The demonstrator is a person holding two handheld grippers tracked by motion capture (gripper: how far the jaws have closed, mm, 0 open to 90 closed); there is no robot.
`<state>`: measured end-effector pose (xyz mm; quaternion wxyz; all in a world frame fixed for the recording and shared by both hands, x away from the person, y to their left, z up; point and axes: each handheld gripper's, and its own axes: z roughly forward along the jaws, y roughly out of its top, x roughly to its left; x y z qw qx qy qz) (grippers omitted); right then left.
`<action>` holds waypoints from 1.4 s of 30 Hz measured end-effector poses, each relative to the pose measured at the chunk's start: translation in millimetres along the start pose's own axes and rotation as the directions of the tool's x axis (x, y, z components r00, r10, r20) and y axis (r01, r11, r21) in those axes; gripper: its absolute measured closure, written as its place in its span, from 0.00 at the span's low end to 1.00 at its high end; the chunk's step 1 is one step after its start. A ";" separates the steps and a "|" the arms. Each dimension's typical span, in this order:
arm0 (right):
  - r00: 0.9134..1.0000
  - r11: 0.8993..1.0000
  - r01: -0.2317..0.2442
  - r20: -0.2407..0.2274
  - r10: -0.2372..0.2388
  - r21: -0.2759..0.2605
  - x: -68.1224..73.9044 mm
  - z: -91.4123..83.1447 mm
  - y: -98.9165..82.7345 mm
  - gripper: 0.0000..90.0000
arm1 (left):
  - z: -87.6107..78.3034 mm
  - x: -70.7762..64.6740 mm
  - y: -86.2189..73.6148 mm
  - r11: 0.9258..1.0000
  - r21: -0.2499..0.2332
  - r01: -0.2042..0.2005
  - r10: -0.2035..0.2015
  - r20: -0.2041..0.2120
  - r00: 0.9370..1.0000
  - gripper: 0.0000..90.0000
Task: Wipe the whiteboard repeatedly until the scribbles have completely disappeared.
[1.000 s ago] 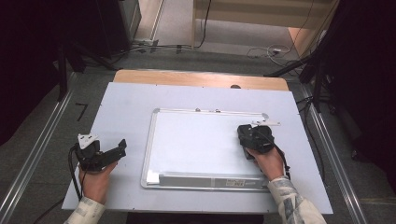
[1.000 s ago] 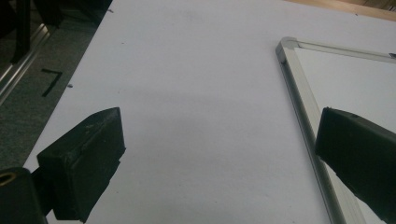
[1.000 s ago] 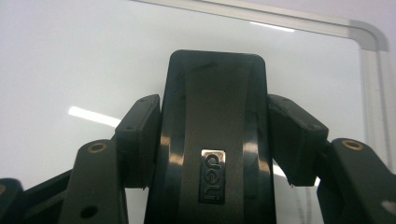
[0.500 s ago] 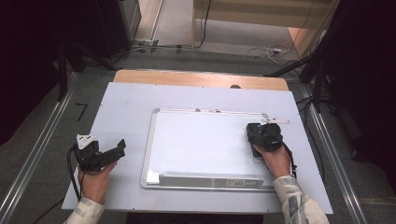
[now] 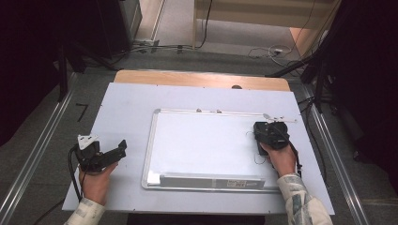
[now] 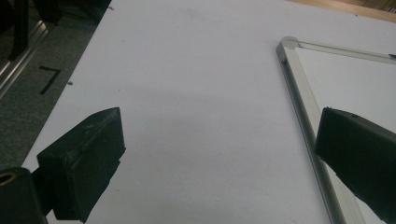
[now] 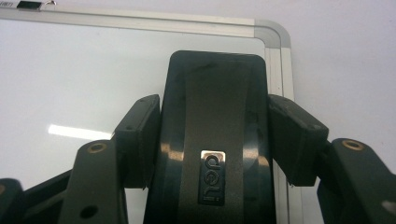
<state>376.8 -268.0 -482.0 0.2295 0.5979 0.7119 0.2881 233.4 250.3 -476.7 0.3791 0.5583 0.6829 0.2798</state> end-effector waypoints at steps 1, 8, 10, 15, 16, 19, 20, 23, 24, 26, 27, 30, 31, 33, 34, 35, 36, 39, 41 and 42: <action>1.000 1.000 -0.005 0.000 0.005 -0.002 0.4 1.4 1.3 0.41 | 0.3 -0.6 0.3 1.000 -0.001 -0.002 0.002 0.000 1.000 0.02; 1.000 1.000 0.017 -0.012 -0.017 0.000 14.1 9.7 10.1 0.41 | 3.6 -4.0 1.8 1.000 0.003 -0.013 0.013 0.006 1.000 0.02; 0.999 1.000 0.030 -0.020 -0.030 -0.002 19.6 11.3 11.3 0.41 | 4.0 -3.4 1.8 1.000 0.003 -0.012 0.012 0.006 1.000 0.02; 0.997 0.998 0.061 -0.051 -0.061 0.001 34.9 13.6 13.4 0.41 | 3.0 -1.9 1.6 1.000 0.002 -0.004 0.004 0.005 1.000 0.02; 0.996 0.998 0.067 -0.060 -0.067 0.002 38.7 13.7 13.3 0.41 | 2.7 -1.4 1.5 1.000 0.000 -0.004 0.004 0.006 1.000 0.02; 0.992 0.995 0.096 -0.086 -0.096 0.003 48.3 13.7 13.0 0.41 | 2.3 -0.8 1.3 1.000 -0.002 0.001 -0.001 0.002 1.000 0.02; 0.991 0.995 0.104 -0.085 -0.104 0.001 49.5 14.1 13.1 0.41 | 2.2 -0.5 1.3 1.000 -0.001 0.001 -0.001 0.002 1.000 0.02; 0.993 0.996 0.090 -0.082 -0.090 -0.003 46.4 15.8 14.6 0.41 | 1.7 -0.2 1.2 1.000 0.000 0.000 0.000 0.003 1.000 0.02; 0.993 0.996 0.088 -0.074 -0.089 -0.007 45.1 16.9 15.4 0.41 | 1.6 0.2 1.0 1.000 0.000 0.000 0.000 0.005 1.000 0.02; 0.995 0.998 0.070 -0.065 -0.071 -0.006 41.4 18.3 17.1 0.41 | 1.1 1.1 0.5 1.000 0.001 0.003 -0.003 0.003 1.000 0.02; 0.996 0.998 0.062 -0.059 -0.062 -0.005 39.6 18.5 17.6 0.41 | 0.9 1.6 0.3 1.000 0.002 0.003 -0.003 0.002 1.000 0.02; 0.998 0.999 0.042 -0.046 -0.042 0.002 34.5 18.5 18.4 0.41 | 0.3 3.2 0.1 1.000 0.001 0.006 -0.006 0.000 1.000 0.02; 0.998 0.999 0.035 -0.044 -0.034 0.005 32.8 18.4 18.6 0.41 | 0.0 3.6 0.1 1.000 0.001 0.005 -0.005 -0.001 1.000 0.02; 0.999 1.000 0.025 -0.037 -0.025 0.009 29.9 18.0 18.7 0.41 | -0.3 4.2 0.1 1.000 -0.003 0.013 -0.013 0.002 1.000 0.02; 0.999 1.000 0.019 -0.032 -0.019 0.008 27.9 18.0 18.8 0.41 | -0.4 4.4 0.2 1.000 -0.003 0.012 -0.012 0.002 1.000 0.02; 0.999 1.000 0.013 -0.029 -0.012 0.011 25.7 17.7 18.8 0.41 | -0.3 4.4 0.2 1.000 -0.004 0.013 -0.013 0.002 1.000 0.02; 1.000 1.000 0.007 -0.021 -0.006 0.012 23.7 17.4 18.7 0.41 | -0.1 4.2 0.2 1.000 -0.004 0.014 -0.014 0.002 1.000 0.02; 1.000 1.000 -0.006 -0.009 0.006 0.017 17.1 15.9 18.1 0.41 | 0.0 3.7 0.4 1.000 0.001 0.009 -0.009 0.001 1.000 0.02; 1.000 1.000 -0.014 0.002 0.014 0.021 14.9 14.3 17.0 0.41 | 0.1 3.5 0.5 1.000 0.000 0.009 -0.009 0.002 1.000 0.02; 1.000 1.000 -0.015 0.005 0.015 0.024 14.3 13.3 16.3 0.41 | 0.2 3.5 0.6 1.000 0.001 0.008 -0.008 0.002 1.000 0.02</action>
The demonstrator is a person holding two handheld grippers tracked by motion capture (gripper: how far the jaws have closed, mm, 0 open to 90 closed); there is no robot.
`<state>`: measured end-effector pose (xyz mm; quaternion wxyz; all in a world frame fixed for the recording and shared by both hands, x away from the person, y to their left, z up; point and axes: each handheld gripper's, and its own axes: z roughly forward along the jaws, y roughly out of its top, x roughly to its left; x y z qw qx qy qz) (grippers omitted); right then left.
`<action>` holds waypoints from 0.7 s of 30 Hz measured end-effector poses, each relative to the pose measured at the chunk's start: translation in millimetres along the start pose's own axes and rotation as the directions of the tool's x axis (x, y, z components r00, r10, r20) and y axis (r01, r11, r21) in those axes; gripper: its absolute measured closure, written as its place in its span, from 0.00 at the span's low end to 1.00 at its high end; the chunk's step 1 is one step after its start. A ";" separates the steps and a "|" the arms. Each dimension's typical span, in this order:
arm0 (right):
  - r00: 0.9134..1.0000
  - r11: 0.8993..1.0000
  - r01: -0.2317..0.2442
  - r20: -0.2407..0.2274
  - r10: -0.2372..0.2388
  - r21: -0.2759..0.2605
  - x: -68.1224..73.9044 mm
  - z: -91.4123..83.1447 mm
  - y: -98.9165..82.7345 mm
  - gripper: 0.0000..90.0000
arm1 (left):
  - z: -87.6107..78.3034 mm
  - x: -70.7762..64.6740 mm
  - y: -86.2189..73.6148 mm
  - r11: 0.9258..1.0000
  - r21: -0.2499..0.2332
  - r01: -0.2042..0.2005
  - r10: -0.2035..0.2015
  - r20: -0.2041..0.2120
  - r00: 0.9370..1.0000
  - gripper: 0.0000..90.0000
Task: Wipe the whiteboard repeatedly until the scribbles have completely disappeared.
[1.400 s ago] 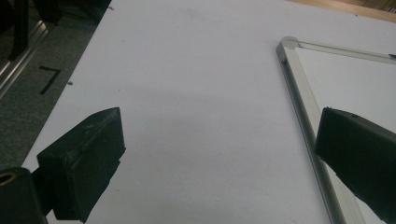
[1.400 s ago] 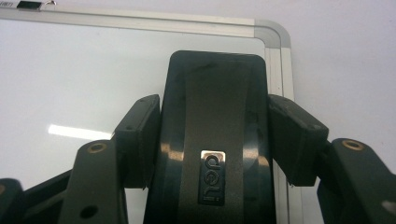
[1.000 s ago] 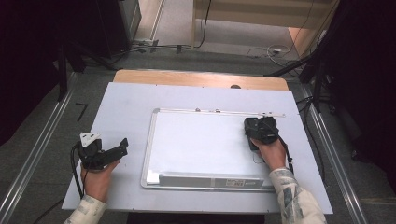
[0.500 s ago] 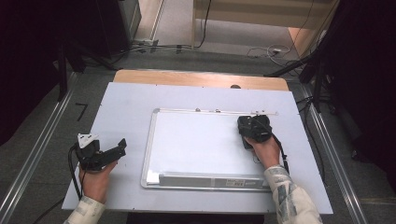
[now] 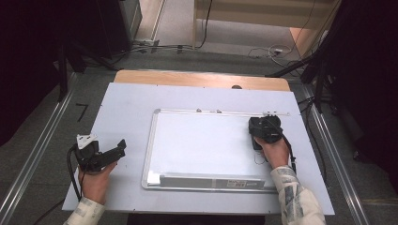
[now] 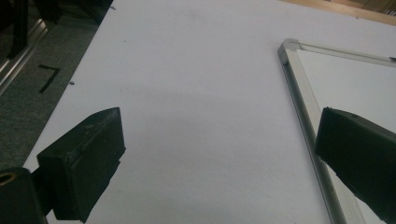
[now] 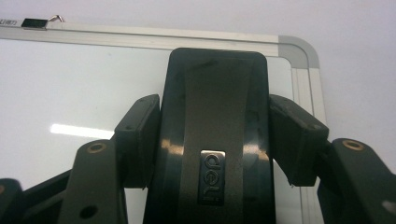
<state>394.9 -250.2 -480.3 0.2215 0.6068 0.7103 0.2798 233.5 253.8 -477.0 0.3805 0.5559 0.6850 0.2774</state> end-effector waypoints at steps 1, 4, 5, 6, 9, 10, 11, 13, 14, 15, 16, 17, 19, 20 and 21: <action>1.000 1.000 0.002 0.001 -0.002 0.002 -0.3 -0.7 -0.8 0.41 | 0.1 0.0 0.1 1.000 0.001 0.000 0.000 0.001 1.000 0.02; 1.000 1.000 0.004 -0.001 -0.004 0.008 0.0 -4.0 -4.2 0.41 | 0.4 -0.4 0.2 1.000 0.002 0.000 0.000 0.002 1.000 0.02; 1.000 1.000 0.006 -0.006 -0.006 0.009 0.4 -5.4 -5.7 0.41 | 0.6 -0.6 0.2 1.000 0.000 0.000 0.000 0.003 1.000 0.02; 1.000 1.000 0.012 -0.011 -0.011 0.011 0.8 -6.8 -7.3 0.41 | 0.5 -0.7 0.2 1.000 0.000 -0.001 0.001 0.002 1.000 0.02; 0.999 0.999 0.029 -0.026 -0.028 0.014 4.6 -11.5 -13.0 0.41 | 0.8 -1.1 0.3 1.000 0.000 -0.002 0.002 0.003 1.000 0.02; 0.999 0.999 0.037 -0.028 -0.036 0.014 6.3 -13.1 -14.9 0.41 | 1.0 -1.3 0.2 1.000 0.000 -0.003 0.003 0.004 1.000 0.02; 0.999 0.999 0.043 -0.032 -0.043 0.015 8.0 -14.6 -16.8 0.41 | 1.6 -2.0 0.1 1.000 0.001 -0.001 0.001 0.003 1.000 0.02; 0.998 0.999 0.051 -0.038 -0.050 0.013 10.7 -17.6 -20.8 0.41 | 2.1 -2.8 -0.1 1.000 0.002 -0.003 0.003 0.004 1.000 0.02; 0.998 0.998 0.057 -0.041 -0.056 0.014 11.6 -19.3 -22.7 0.41 | 2.2 -3.3 -0.1 1.000 0.001 -0.003 0.003 0.006 1.000 0.02; 0.997 0.998 0.060 -0.044 -0.059 0.015 12.4 -21.0 -24.6 0.41 | 2.1 -3.4 -0.1 1.000 0.001 -0.004 0.004 0.005 1.000 0.02; 0.997 0.998 0.063 -0.046 -0.062 0.016 12.9 -22.6 -26.4 0.41 | 2.2 -3.3 -0.2 1.000 0.001 -0.003 0.003 0.007 1.000 0.02; 0.997 0.998 0.062 -0.048 -0.061 0.018 13.2 -24.2 -28.2 0.41 | 2.0 -2.9 -0.1 1.000 0.002 -0.003 0.003 0.005 1.000 0.02; 0.996 0.998 0.067 -0.053 -0.066 0.019 13.6 -27.3 -31.8 0.41 | 1.8 -2.3 -0.1 1.000 0.003 -0.002 0.002 0.003 1.000 0.02; 0.996 0.997 0.070 -0.055 -0.069 0.018 13.7 -28.7 -33.6 0.41 | 1.8 -2.2 -0.1 1.000 0.002 -0.001 0.001 0.002 1.000 0.02; 0.996 0.997 0.073 -0.058 -0.072 0.018 13.6 -30.1 -35.2 0.41 | 1.9 -2.3 -0.2 1.000 0.003 -0.001 0.001 0.003 1.000 0.02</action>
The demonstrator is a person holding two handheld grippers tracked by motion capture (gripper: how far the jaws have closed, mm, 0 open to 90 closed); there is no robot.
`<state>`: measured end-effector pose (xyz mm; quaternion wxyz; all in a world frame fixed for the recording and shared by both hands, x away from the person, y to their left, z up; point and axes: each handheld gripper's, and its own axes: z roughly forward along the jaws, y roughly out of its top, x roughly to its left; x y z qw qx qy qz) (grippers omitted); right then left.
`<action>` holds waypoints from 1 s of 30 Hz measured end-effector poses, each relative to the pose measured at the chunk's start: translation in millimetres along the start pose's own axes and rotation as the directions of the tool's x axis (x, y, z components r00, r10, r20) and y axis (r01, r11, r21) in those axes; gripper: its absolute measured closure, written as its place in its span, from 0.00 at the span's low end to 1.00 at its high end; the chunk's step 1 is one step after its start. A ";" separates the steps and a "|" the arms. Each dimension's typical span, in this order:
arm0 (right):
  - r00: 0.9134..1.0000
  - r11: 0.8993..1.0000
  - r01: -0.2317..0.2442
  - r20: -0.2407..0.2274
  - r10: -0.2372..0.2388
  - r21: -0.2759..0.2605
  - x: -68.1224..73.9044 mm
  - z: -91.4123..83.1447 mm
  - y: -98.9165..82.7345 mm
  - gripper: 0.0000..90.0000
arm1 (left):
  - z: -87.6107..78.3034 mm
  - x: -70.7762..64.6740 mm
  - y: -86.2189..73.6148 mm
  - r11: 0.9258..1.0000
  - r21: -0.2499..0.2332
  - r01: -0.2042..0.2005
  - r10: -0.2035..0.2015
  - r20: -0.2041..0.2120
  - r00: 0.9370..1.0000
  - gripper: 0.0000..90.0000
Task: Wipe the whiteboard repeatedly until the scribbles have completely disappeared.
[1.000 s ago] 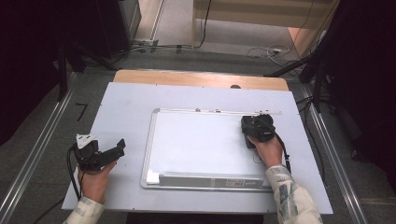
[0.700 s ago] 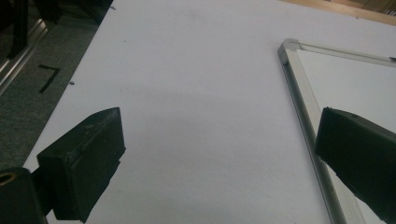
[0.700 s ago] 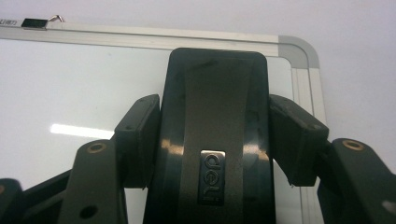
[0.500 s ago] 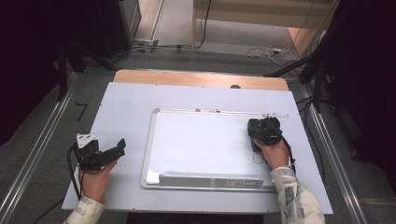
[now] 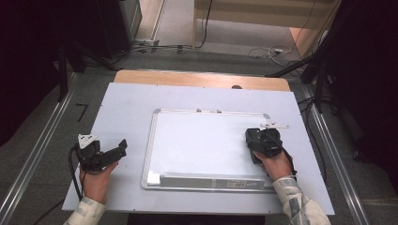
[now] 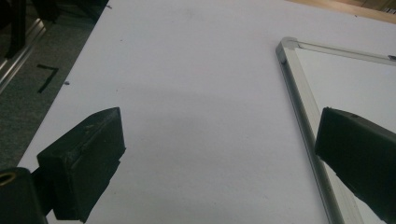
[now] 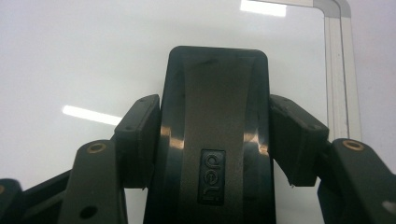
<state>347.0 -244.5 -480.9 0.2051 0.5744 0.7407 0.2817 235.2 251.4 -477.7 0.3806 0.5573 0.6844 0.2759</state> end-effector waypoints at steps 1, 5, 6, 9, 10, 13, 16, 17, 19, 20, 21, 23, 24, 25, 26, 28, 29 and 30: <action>1.000 1.000 0.001 -0.001 -0.001 -0.002 0.3 -1.2 -1.7 0.41 | 0.2 -0.3 -0.2 1.000 -0.001 0.001 -0.001 0.000 1.000 0.02; 1.000 1.000 0.006 -0.009 -0.006 -0.003 0.2 -6.5 -8.4 0.41 | 0.4 -0.9 -0.6 1.000 0.002 0.001 -0.001 0.000 1.000 0.02; 1.000 1.000 0.006 -0.010 -0.006 -0.004 0.0 -7.6 -9.8 0.41 | 0.5 -0.8 -0.7 1.000 0.004 0.000 0.000 -0.001 1.000 0.02; 1.000 1.000 0.010 -0.013 -0.010 -0.001 -1.1 -10.8 -13.4 0.41 | 0.6 -0.8 -0.8 1.000 0.006 0.000 0.000 -0.001 1.000 0.02; 1.000 1.000 0.012 -0.016 -0.013 -0.003 -1.6 -11.4 -14.2 0.41 | 0.6 -0.9 -0.8 1.000 0.007 0.000 0.000 -0.001 1.000 0.02; 1.000 1.000 0.024 -0.014 -0.024 -0.007 -2.1 -10.7 -14.0 0.41 | 0.6 -1.5 -0.9 1.000 0.006 0.000 0.000 0.002 1.000 0.02; 0.999 0.999 0.032 0.012 -0.032 -0.016 -5.0 -7.9 -10.8 0.41 | 0.3 -1.8 -0.9 1.000 0.005 -0.004 0.004 0.000 1.000 0.02; 1.000 0.999 0.028 0.015 -0.028 -0.017 -7.0 -6.5 -9.3 0.41 | 0.3 -1.9 -0.8 1.000 0.006 -0.004 0.004 0.001 1.000 0.02; 1.000 1.000 0.021 0.022 -0.020 -0.021 -10.2 -3.7 -6.1 0.41 | 0.2 -1.9 -0.8 1.000 0.005 -0.006 0.006 0.001 1.000 0.02; 0.999 1.000 0.020 0.028 -0.020 -0.023 -12.0 -2.3 -4.5 0.41 | 0.3 -1.9 -0.8 1.000 0.005 -0.005 0.005 0.002 1.000 0.02; 0.999 1.000 0.016 0.031 -0.015 -0.026 -13.3 -0.8 -2.9 0.41 | 0.3 -2.0 -0.7 1.000 0.005 -0.005 0.005 0.002 1.000 0.02; 0.999 1.000 0.008 0.041 -0.006 -0.030 -16.2 2.4 0.7 0.41 | 0.6 -2.0 -0.7 1.000 0.006 -0.007 0.007 0.004 1.000 0.02; 0.999 1.000 0.001 0.044 0.001 -0.031 -17.3 3.9 2.6 0.41 | 0.8 -1.9 -0.6 1.000 0.007 -0.007 0.007 0.005 1.000 0.02; 0.999 0.999 -0.002 0.048 0.004 -0.034 -18.6 5.6 4.4 0.41 | 0.9 -2.0 -0.6 1.000 0.008 -0.009 0.009 0.005 1.000 0.02; 0.999 0.999 -0.002 0.053 0.004 -0.034 -19.4 7.2 6.2 0.41 | 1.1 -2.2 -0.5 1.000 0.007 -0.009 0.009 0.005 1.000 0.02; 0.998 0.999 -0.008 0.058 0.010 -0.037 -20.2 10.2 9.7 0.41 | 1.6 -2.6 -0.3 1.000 0.008 -0.009 0.009 0.004 1.000 0.02; 0.998 0.999 -0.012 0.059 0.014 -0.039 -20.7 11.6 11.2 0.41 | 1.9 -2.9 -0.2 1.000 0.007 -0.007 0.007 0.003 1.000 0.02; 0.998 0.999 -0.013 0.061 0.015 -0.041 -21.1 13.1 12.9 0.41 | 2.2 -3.1 -0.2 1.000 0.006 -0.007 0.007 0.005 1.000 0.02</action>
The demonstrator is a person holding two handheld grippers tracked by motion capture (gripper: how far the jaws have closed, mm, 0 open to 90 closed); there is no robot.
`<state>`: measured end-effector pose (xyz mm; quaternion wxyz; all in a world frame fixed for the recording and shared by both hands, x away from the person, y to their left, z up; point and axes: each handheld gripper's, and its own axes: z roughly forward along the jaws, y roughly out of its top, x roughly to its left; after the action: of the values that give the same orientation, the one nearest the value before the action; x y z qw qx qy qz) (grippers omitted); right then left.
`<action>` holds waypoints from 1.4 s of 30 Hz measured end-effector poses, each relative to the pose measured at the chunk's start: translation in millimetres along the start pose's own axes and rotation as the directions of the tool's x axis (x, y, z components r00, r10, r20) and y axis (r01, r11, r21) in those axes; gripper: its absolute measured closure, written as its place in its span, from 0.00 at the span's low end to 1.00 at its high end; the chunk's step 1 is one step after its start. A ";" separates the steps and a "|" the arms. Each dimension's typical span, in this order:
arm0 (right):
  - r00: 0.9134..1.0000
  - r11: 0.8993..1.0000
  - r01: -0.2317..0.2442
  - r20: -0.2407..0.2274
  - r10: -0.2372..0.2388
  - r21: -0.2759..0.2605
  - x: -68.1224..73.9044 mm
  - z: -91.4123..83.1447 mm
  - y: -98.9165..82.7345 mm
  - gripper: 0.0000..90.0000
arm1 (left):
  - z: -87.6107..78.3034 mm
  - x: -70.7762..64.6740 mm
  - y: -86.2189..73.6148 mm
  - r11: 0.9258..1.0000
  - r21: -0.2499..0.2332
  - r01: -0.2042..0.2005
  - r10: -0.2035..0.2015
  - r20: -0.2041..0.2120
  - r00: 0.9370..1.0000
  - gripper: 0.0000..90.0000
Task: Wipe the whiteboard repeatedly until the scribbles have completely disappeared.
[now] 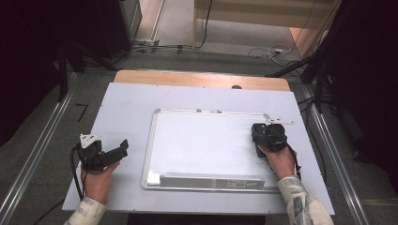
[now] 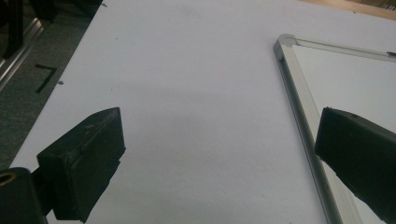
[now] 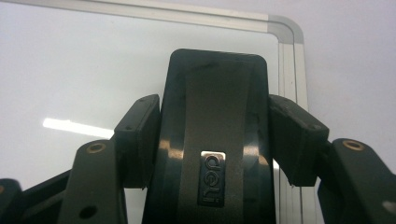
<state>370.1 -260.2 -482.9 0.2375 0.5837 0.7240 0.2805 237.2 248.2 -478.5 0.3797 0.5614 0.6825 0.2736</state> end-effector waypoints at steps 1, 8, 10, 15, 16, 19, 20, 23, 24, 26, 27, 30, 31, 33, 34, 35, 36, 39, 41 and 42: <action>1.000 1.000 -0.002 -0.001 0.002 0.002 -0.3 1.5 1.8 0.41 | 0.1 -0.2 0.1 1.000 0.000 -0.002 0.002 0.001 1.000 0.02; 1.000 1.000 -0.023 0.001 0.023 -0.010 -2.6 13.5 14.0 0.40 | 0.8 -0.2 0.0 1.000 0.003 -0.005 0.005 -0.002 1.000 0.02; 1.000 1.000 -0.026 0.003 0.026 -0.009 -2.3 13.9 14.9 0.41 | 0.8 0.7 0.0 1.000 0.005 -0.002 0.002 -0.003 1.000 0.02; 1.000 1.000 -0.028 -0.006 0.028 0.002 -2.0 10.5 12.8 0.41 | 0.1 1.9 -0.1 1.000 0.002 0.006 -0.006 -0.003 1.000 0.02; 1.000 1.000 -0.028 -0.011 0.028 0.006 -1.7 9.1 11.7 0.41 | 0.1 1.9 -0.1 1.000 0.002 0.007 -0.007 -0.002 1.000 0.02; 1.000 1.000 -0.022 -0.020 0.023 0.012 -0.5 3.6 6.1 0.41 | -0.1 2.2 0.1 1.000 0.003 0.008 -0.008 0.001 1.000 0.02; 1.000 1.000 -0.014 -0.024 0.015 0.013 0.0 1.3 3.8 0.41 | -0.1 2.3 0.1 1.000 0.003 0.009 -0.009 0.001 1.000 0.02; 1.000 1.000 -0.002 -0.030 0.003 0.019 2.7 -5.5 -2.9 0.40 | -0.4 2.4 0.3 1.000 0.003 0.010 -0.010 0.001 1.000 0.02; 0.999 1.000 0.000 -0.032 0.000 0.019 3.3 -7.3 -4.9 0.40 | -0.5 2.4 0.3 1.000 0.003 0.009 -0.009 0.002 1.000 0.02; 0.999 1.000 0.002 -0.036 -0.001 0.023 4.4 -11.2 -8.9 0.40 | -0.6 2.3 0.3 1.000 0.003 0.008 -0.008 0.003 1.000 0.02; 0.999 1.000 0.008 -0.040 -0.007 0.022 4.8 -13.1 -11.0 0.40 | -0.6 2.2 0.2 1.000 0.003 0.008 -0.008 0.004 1.000 0.02; 0.999 0.999 0.021 -0.045 -0.020 0.024 7.4 -19.1 -17.5 0.39 | -0.5 2.2 0.3 1.000 0.003 0.009 -0.009 0.003 1.000 0.02; 0.999 0.999 0.027 -0.046 -0.026 0.023 8.5 -20.8 -19.5 0.39 | -0.5 2.2 0.3 1.000 0.003 0.008 -0.008 0.003 1.000 0.02; 0.998 0.999 0.030 -0.048 -0.029 0.023 10.1 -23.6 -22.4 0.39 | -0.6 1.9 0.2 1.000 0.003 0.008 -0.008 0.003 1.000 0.02; 0.998 0.999 0.036 -0.049 -0.035 0.018 10.6 -24.7 -23.7 0.39 | -0.7 1.7 0.2 1.000 0.003 0.008 -0.008 0.003 1.000 0.02; 0.998 0.999 0.041 -0.048 -0.041 0.016 11.5 -25.7 -24.8 0.39 | -0.8 1.6 0.1 1.000 0.002 0.008 -0.008 0.003 1.000 0.02; 0.998 0.999 0.048 -0.046 -0.048 0.012 12.3 -26.1 -25.5 0.39 | -0.7 1.5 0.1 1.000 0.003 0.008 -0.008 0.004 1.000 0.02; 0.998 0.999 0.040 -0.049 -0.039 0.018 12.1 -25.1 -24.4 0.39 | -0.2 0.8 0.0 1.000 0.003 0.009 -0.009 0.006 1.000 0.02; 0.998 0.999 0.038 -0.056 -0.037 0.019 11.8 -24.1 -23.5 0.40 | -0.7 0.4 0.2 1.000 0.004 0.006 -0.006 0.006 1.000 0.02; 0.998 0.999 0.038 -0.056 -0.037 0.017 12.2 -23.2 -22.7 0.40 | -0.7 0.3 0.2 1.000 0.005 0.006 -0.006 0.006 1.000 0.02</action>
<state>335.8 -254.9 -481.7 0.2171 0.5643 0.7436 0.2854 236.6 248.6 -478.0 0.3811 0.5610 0.6838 0.2691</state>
